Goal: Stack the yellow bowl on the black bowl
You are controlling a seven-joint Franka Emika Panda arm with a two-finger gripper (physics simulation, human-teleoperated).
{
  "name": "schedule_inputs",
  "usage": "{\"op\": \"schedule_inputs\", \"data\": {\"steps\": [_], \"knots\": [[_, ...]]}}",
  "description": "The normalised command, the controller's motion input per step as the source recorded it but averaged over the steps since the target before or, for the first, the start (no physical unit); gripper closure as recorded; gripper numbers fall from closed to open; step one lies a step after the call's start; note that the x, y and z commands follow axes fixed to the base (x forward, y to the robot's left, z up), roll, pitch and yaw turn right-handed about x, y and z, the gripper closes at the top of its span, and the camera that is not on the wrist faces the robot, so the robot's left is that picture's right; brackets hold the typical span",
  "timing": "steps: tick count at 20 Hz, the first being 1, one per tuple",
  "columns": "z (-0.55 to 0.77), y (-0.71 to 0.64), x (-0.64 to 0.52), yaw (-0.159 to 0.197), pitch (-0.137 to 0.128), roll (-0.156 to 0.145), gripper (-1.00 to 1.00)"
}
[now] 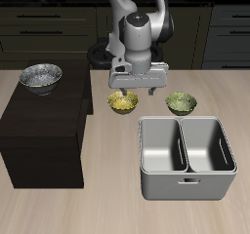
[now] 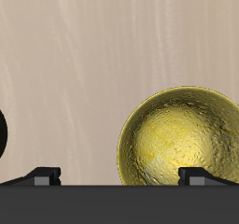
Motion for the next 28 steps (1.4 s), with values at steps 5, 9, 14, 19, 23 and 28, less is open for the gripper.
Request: {"op": "schedule_inputs", "data": {"steps": [5, 9, 14, 19, 23, 28], "knots": [[-0.15, 0.03, 0.02, 0.003, 0.017, -0.002, -1.0], [-0.09, 0.0, -0.01, -0.007, 0.021, 0.0, -1.0], [-0.12, -0.04, 0.03, -0.007, 0.029, -0.006, -1.0], [-0.17, 0.01, 0.05, -0.009, 0.048, 0.01, -1.0], [-0.2, -0.01, 0.01, 0.008, 0.028, 0.015, -1.0], [-0.07, 0.01, -0.04, -0.007, 0.013, 0.01, 1.0]]}}
